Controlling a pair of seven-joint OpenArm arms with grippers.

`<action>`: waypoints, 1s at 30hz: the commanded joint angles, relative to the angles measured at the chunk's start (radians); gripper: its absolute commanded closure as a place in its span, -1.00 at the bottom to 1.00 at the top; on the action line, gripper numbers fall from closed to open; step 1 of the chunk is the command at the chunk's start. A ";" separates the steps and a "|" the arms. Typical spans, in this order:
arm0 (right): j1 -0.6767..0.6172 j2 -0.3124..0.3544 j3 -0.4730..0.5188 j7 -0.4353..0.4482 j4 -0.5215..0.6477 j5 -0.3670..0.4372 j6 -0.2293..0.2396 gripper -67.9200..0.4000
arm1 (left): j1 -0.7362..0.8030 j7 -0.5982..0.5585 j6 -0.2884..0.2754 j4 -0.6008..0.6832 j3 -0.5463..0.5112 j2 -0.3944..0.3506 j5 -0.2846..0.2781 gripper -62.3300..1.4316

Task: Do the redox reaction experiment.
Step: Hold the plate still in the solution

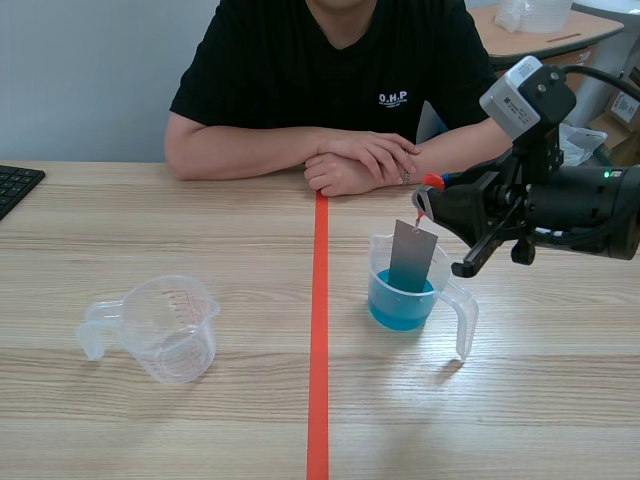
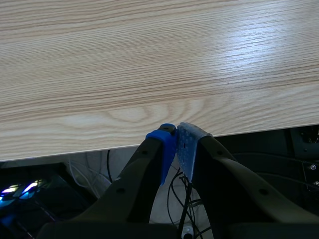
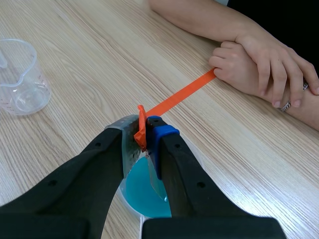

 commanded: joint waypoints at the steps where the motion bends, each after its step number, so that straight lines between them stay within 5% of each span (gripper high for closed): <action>1: 0.014 0.014 0.002 0.000 0.004 -0.006 0.000 0.95 | 0.000 -0.014 -0.003 0.006 -0.002 -0.006 -0.006 0.80; 20: 0.014 0.018 0.004 -0.009 0.006 0.004 0.001 0.95 | 0.000 -0.006 -0.003 0.006 -0.002 -0.006 -0.006 0.80; 30: 0.000 0.059 0.050 -0.024 0.032 0.126 0.027 0.95 | 0.000 -0.006 -0.003 0.006 -0.002 -0.006 -0.006 0.80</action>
